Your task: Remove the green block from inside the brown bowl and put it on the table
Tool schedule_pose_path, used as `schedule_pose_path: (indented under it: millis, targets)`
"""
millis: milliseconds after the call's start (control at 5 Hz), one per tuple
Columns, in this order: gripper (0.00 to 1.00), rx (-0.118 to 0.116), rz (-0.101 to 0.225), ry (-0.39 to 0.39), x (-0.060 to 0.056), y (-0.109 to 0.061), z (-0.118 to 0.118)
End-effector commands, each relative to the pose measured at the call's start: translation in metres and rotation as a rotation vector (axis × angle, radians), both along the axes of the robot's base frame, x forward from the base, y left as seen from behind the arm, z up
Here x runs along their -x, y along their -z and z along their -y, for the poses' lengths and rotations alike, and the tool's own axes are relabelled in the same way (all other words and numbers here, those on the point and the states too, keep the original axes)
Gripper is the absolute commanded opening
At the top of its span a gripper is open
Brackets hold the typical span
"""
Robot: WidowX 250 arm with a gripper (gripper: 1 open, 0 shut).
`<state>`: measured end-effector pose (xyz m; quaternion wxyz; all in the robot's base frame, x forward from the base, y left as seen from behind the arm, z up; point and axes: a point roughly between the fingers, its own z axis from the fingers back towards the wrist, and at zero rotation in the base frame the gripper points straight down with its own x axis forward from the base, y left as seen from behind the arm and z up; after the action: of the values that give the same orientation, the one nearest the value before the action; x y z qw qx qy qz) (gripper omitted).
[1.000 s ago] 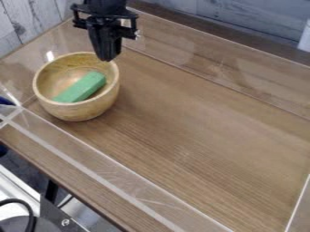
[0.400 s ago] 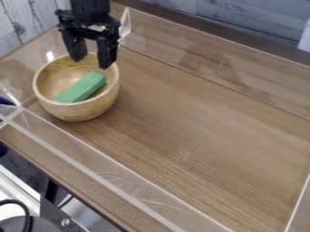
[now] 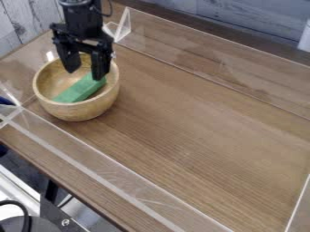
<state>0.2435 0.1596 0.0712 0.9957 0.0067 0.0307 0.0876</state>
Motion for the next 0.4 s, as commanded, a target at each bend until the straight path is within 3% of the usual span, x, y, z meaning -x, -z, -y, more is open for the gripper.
schedule_pose_path:
  millis: [0, 200]
  targets:
    - [1.00, -0.038, 0.034, -0.008, -0.0036, -0.0047, -0.0105]
    - [1.00, -0.045, 0.031, -0.011, -0.0035, 0.0012, -0.0147]
